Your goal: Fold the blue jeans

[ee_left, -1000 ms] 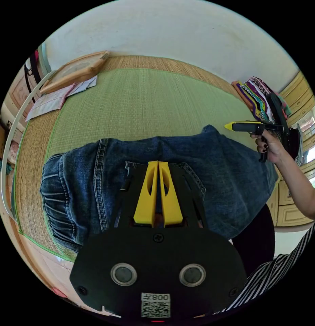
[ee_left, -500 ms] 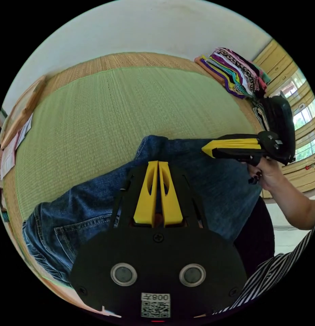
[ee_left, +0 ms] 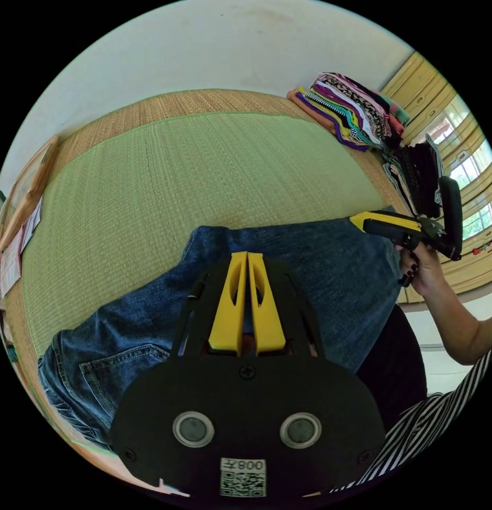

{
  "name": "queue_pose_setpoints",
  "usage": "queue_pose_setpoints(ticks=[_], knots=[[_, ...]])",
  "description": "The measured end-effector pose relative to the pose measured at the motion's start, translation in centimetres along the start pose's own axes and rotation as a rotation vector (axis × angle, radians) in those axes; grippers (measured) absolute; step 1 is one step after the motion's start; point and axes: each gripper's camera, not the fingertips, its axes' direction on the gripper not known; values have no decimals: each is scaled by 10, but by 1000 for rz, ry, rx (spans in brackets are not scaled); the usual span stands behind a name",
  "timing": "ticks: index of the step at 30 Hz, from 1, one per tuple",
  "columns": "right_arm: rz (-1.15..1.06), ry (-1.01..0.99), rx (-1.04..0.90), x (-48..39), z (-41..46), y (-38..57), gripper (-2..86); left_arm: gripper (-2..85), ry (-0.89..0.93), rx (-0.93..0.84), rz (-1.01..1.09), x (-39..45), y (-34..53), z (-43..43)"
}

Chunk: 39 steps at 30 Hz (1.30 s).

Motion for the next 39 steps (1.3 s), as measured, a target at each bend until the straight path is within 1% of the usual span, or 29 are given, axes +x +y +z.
queue_pose_setpoints(ticks=[2,3,4,5,8,10,11,13,14,16,18,20,22,24,26,29,34,36,39], knots=[[84,61,-47,32,1,25,1,0,-27,-71,17,23,-18,31],[91,71,-69,39,5,30,1,0,-35,-38,25,28,-20,33],[111,32,-30,50,-1,41,1,1,-33,-46,11,35,-28,39],[146,1,-47,60,-7,47,1,1,-28,-67,-5,43,-37,43],[143,27,2,73,-33,66,1,1,-26,-57,27,74,-56,52],[165,30,-42,89,-32,80,2,2,-18,-102,52,95,-71,68],[185,-23,-25,103,-35,92,2,2,-22,-137,52,108,-80,81],[238,-93,-19,125,-49,109,3,4,-25,-126,59,127,-95,88],[265,-96,21,138,-64,125,4,6,42,-118,79,142,-107,93],[296,-113,79,159,-89,151,5,10,110,-74,134,171,-125,98],[353,-111,134,184,-115,183,8,17,146,-41,203,205,-146,105],[463,-118,201,226,-147,233,15,35,246,-71,289,253,-179,127],[560,-140,259,259,-170,275,26,51,303,-114,342,291,-202,148],[637,-116,307,287,-192,316,36,64,319,-138,402,330,-223,168],[725,-49,321,318,-213,362,51,74,324,-180,476,381,-250,194],[810,-39,349,351,-228,405,75,82,330,-225,529,440,-282,225],[847,-56,358,388,-240,439,94,86,291,-254,603,523,-327,262],[829,-31,359,395,-246,444,93,86,276,-253,636,553,-341,273],[794,59,344,403,-259,448,89,85,242,-257,669,598,-361,294]])
